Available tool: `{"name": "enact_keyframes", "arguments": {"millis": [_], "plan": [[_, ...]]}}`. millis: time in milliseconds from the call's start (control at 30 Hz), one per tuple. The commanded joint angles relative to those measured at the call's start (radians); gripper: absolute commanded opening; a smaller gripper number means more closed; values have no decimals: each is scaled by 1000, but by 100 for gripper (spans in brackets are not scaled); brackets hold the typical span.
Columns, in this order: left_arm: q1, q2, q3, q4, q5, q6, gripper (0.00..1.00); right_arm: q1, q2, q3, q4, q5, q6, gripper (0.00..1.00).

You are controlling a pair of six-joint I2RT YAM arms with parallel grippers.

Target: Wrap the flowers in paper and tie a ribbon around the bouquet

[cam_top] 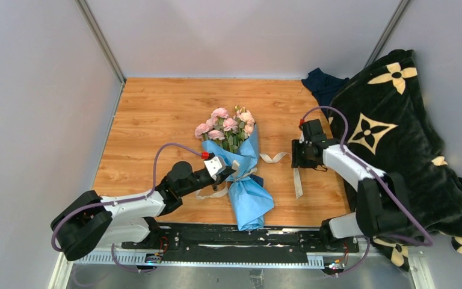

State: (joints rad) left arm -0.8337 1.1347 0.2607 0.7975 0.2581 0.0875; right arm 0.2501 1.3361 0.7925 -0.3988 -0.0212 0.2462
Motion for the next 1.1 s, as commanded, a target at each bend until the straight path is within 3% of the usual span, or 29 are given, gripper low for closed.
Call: {"name": "enact_keyframes", "arguments": {"millis": [0,167,200,300,333,433,600,733,900,1067], "plan": [[-8,-22,-17,6,-8,26,0,-26,157,55,-87,-142,-19,47],[-8,4,-8,28,27,17,0,-26,269,61,-50,-154,-28,42],[-8,10,-3,28,26,20,0,-27,287,60,-45,-140,-28,37],[-8,16,6,29,10,42,0,-31,298,87,-64,-145,-43,5],[-8,19,6,29,11,56,0,-30,280,106,-89,-137,-53,0],[-8,21,5,25,16,71,0,-28,139,182,-207,-116,-107,0],[-8,27,7,29,30,83,0,74,-161,394,-368,-262,-301,0],[-8,17,6,20,63,142,0,217,-327,437,-155,-493,-265,0],[-8,5,-3,4,124,191,0,414,-197,418,237,-575,-118,0],[-8,-13,-8,-39,167,246,0,615,119,735,108,-492,-236,0]]}}
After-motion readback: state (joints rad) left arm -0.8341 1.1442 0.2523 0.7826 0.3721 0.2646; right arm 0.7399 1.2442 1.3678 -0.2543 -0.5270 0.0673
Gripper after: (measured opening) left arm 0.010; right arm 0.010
